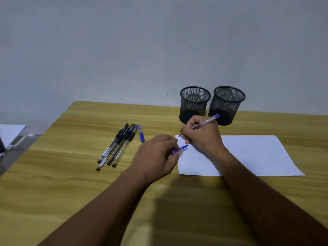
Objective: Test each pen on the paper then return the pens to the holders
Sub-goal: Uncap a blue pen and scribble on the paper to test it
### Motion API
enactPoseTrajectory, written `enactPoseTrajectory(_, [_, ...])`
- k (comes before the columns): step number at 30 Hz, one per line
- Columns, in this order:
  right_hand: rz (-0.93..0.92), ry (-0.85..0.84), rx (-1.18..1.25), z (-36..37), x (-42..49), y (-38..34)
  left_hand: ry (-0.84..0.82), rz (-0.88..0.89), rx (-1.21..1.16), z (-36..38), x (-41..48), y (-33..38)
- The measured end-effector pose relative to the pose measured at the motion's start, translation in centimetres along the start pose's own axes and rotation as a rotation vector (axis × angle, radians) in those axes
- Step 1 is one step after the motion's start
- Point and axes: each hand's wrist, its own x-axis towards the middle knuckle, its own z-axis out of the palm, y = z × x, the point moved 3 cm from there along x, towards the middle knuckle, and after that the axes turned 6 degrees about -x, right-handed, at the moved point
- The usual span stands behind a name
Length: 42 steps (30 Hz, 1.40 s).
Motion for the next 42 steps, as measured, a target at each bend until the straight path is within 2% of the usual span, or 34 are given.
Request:
enactPoseTrajectory(11, [0.016,-0.034,0.085,0.21,0.00,0.05,0.005,-0.025,-0.014,-0.14,0.02,0.12])
enactPoseTrajectory(25, [0.011,0.005,-0.017,-0.07,-0.12,0.25,-0.008,-0.033,-0.009,-0.20,0.09,0.22])
enactPoseTrajectory(34, [0.004,-0.032,-0.014,-0.29,-0.56,-0.31,-0.020,-0.035,0.000,-0.17,0.18,0.22])
enactPoseTrajectory(42, [0.008,0.011,-0.032,-0.51,-0.55,-0.54,-0.006,-0.033,-0.009,-0.07,0.11,0.16])
